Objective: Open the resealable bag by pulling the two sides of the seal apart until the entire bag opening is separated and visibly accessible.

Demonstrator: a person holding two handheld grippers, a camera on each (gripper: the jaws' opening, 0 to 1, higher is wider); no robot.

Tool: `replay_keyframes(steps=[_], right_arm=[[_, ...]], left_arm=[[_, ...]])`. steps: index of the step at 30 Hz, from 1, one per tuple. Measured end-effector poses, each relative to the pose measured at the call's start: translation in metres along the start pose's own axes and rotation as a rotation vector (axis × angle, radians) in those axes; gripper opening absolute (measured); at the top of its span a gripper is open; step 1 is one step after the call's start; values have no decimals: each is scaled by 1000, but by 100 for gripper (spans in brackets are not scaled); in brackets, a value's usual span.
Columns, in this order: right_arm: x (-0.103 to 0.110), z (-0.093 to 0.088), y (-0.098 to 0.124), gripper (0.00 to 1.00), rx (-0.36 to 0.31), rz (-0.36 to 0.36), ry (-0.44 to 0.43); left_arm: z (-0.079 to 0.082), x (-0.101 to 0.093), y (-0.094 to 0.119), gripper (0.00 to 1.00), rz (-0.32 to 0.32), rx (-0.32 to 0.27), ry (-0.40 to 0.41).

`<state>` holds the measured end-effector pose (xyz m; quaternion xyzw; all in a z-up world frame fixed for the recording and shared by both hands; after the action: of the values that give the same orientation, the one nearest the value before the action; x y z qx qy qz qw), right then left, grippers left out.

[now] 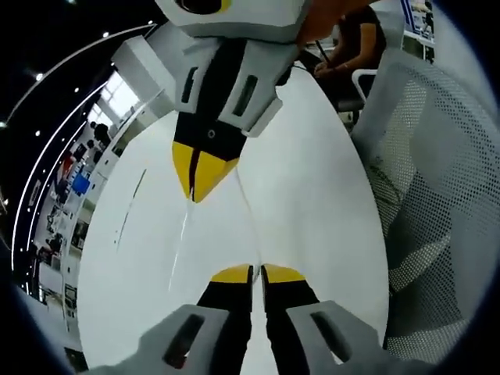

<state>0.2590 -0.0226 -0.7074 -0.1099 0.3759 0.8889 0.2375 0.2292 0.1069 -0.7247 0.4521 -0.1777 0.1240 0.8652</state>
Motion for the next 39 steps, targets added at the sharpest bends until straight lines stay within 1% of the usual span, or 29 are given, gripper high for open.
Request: replay_keyframes(steps=[1,3,5,7,10,14,18,22,26,33,34,36,39], right_arm=[[0,-2,-2,0,13,6,-4],[-2,-5,-4,0,22,8,-13],[-2,-8,-7,0,36,14,-28],[-3,-9,-9,0,41,16,-25],[-5,-13,-16,0,70,17,-18],[-6,-16,-24,0,89,21,-10],[-7,-19,-31,0,111,23,7],[-12,-22,-39,0,140,9,36],[-19,-27,-46,0,159,0,39],[-28,-30,-52,0,151,-15,77],[-29,-29,-53,0,142,-14,75],[-30,-27,-54,0,129,-26,45],[-30,-28,-54,0,122,-24,24]], left_arm=[[0,1,1,5,14,-21,39],[-2,2,2,9,21,-26,66],[-4,2,3,10,27,-24,65],[-6,2,5,9,29,-28,72],[-9,0,9,9,41,-38,77],[-14,-2,14,8,59,-43,84],[-22,-6,18,7,64,-37,97],[-33,-12,20,7,55,-21,116],[-42,-18,23,7,58,-8,142],[-48,-22,27,7,66,3,166],[-49,-23,28,7,67,4,170],[-50,-24,28,7,68,7,175],[-52,-26,29,7,69,12,181]])
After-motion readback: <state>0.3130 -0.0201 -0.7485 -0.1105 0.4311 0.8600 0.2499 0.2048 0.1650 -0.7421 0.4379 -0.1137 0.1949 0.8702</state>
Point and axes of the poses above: the point that each gripper's makers call its tool centre point, and the gripper's own axes: y roughly backward along the fingers, x roughly to its left, z roughly out of its top, the point moved 9 cm from there along y, roughly backward along the fingers, and after that the axes turned 7 degrees about -y, right-handed, at the moved point
